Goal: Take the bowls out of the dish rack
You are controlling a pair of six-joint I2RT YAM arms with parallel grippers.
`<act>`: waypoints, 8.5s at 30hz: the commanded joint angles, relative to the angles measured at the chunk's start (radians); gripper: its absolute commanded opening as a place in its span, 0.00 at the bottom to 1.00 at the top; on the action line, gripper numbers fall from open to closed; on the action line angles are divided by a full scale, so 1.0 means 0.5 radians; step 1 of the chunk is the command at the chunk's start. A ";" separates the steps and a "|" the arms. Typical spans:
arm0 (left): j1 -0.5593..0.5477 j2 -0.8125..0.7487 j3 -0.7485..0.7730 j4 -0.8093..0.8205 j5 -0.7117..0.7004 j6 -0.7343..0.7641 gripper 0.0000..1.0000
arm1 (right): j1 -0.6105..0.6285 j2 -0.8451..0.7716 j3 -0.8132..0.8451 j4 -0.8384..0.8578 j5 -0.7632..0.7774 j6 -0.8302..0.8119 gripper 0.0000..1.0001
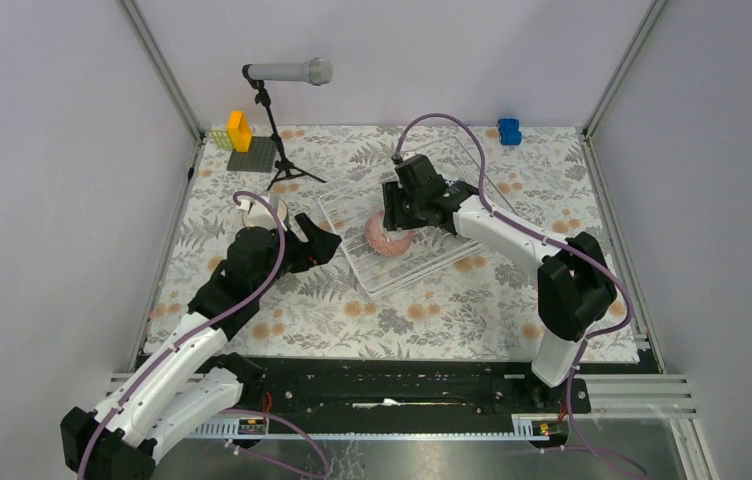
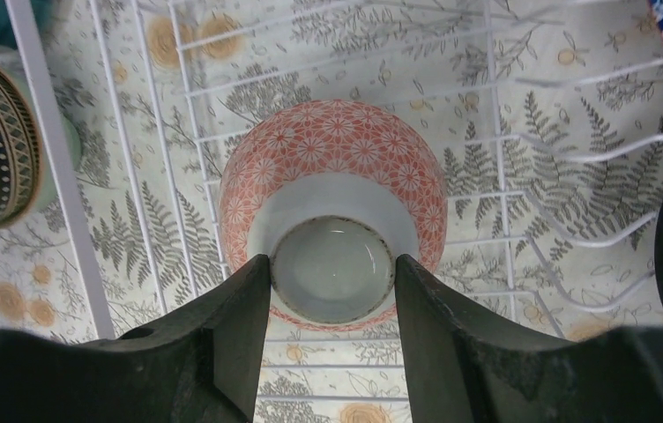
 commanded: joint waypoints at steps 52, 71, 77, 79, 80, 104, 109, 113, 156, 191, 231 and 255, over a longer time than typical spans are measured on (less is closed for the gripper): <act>0.319 0.715 0.189 1.080 1.156 -0.534 0.96 | -0.581 -0.483 -0.755 1.446 -1.606 1.031 0.18; 0.324 0.998 0.144 1.701 1.459 -0.863 0.53 | -0.579 -0.396 -0.790 1.668 -1.778 1.168 0.19; 0.315 1.005 0.137 1.760 1.457 -0.903 0.39 | -0.575 -0.384 -0.802 1.722 -1.796 1.205 0.19; 0.310 1.021 0.132 1.799 1.464 -0.921 0.33 | -0.576 -0.381 -0.804 1.729 -1.803 1.210 0.19; 0.309 1.028 0.131 1.815 1.474 -0.931 0.29 | -0.576 -0.380 -0.804 1.729 -1.806 1.211 0.19; 0.292 0.458 0.262 0.468 0.893 -0.182 0.00 | -0.578 -0.710 -0.703 0.888 -1.271 0.585 0.94; 0.295 0.254 0.339 0.068 0.618 0.000 0.00 | -0.580 -0.782 -0.699 0.759 -1.137 0.475 0.94; 0.292 0.181 0.403 -0.182 0.330 0.072 0.00 | -0.579 -0.808 -0.702 0.726 -1.086 0.436 0.94; -0.333 0.299 0.684 -0.574 0.260 0.430 0.00 | -0.432 -0.807 -0.371 -0.010 -1.115 -0.049 0.80; -1.352 0.589 0.838 -0.677 -0.130 1.250 0.00 | 0.268 -0.303 0.304 -0.818 -0.725 -0.522 0.56; -1.037 0.229 0.599 -0.509 -0.918 0.196 0.99 | -0.722 -1.565 -0.796 -0.446 1.072 0.379 0.00; -0.626 0.367 0.301 -0.365 -0.591 -0.188 0.99 | -1.126 -1.635 -1.766 0.067 0.856 1.074 0.02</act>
